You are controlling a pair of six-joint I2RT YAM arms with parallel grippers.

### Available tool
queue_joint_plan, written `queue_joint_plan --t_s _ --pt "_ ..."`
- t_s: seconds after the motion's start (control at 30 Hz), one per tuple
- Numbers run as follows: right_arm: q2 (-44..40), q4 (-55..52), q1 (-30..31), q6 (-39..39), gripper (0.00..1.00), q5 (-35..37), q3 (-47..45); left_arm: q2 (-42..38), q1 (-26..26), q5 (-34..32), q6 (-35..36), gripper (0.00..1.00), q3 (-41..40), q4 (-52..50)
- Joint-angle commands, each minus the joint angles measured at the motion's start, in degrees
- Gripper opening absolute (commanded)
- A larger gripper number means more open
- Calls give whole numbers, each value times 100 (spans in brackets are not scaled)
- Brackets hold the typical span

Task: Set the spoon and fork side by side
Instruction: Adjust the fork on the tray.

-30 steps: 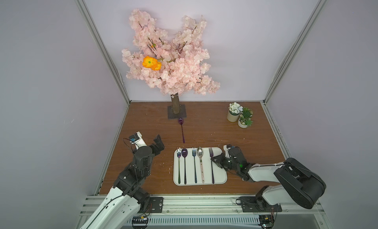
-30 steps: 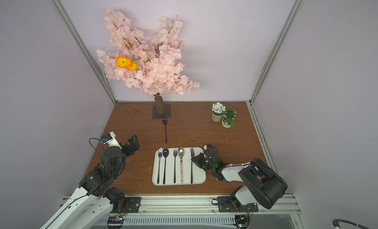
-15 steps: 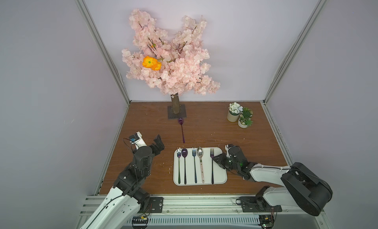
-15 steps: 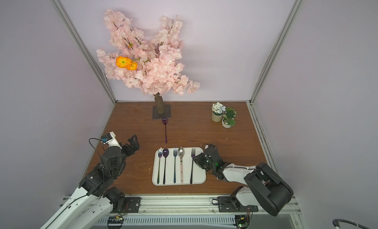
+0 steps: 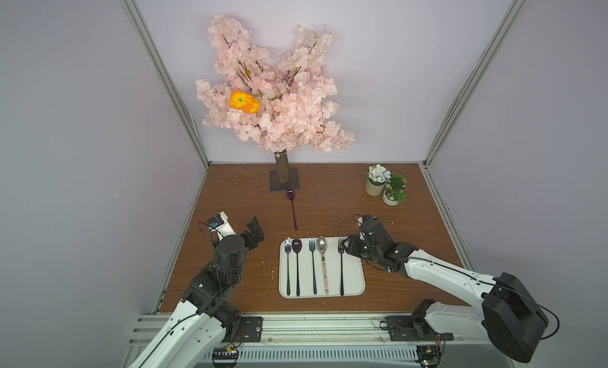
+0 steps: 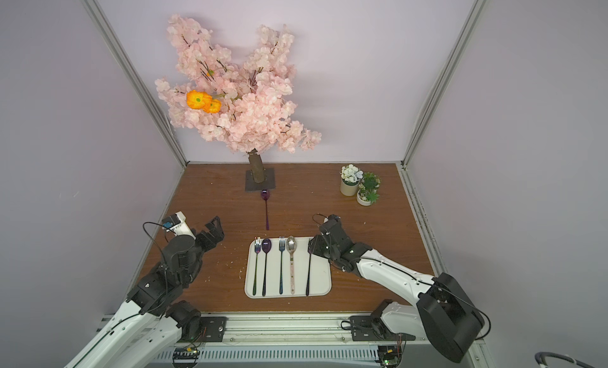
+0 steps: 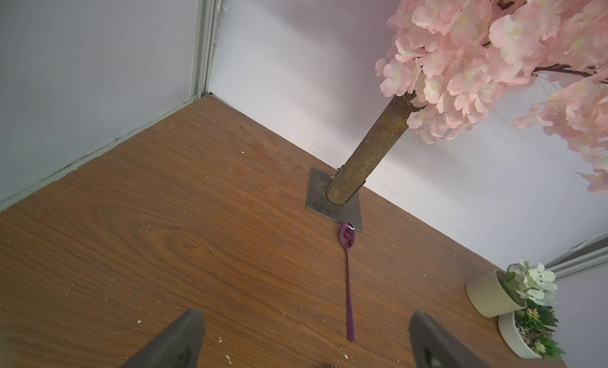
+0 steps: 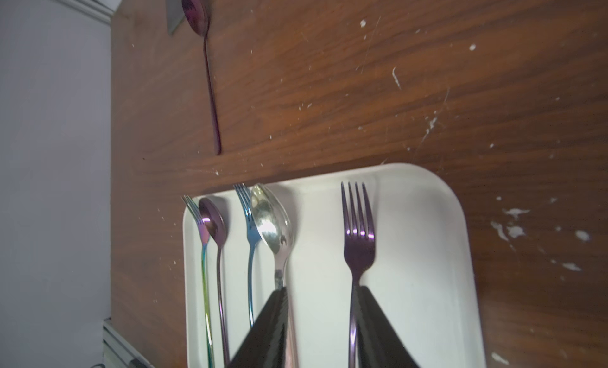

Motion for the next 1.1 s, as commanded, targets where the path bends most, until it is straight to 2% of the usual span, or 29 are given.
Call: queue_joint_plan --t_s 0.0,0.17,0.43,0.7,1.07 --pt "195 -1259 390 -317 36 382 272 -48 63 -112 126 100 60 2" --pt "496 -1137 718 -162 32 356 188 -24 59 -70 100 100 27 15" --pt "1018 -669 746 -227 29 284 307 -99 56 -26 97 100 -9 16" --pt "1367 -840 778 -333 28 584 528 -134 57 -41 73 100 -38 -7" --pt "1593 -776 779 -169 14 916 560 -190 60 -71 68 100 -38 -36"
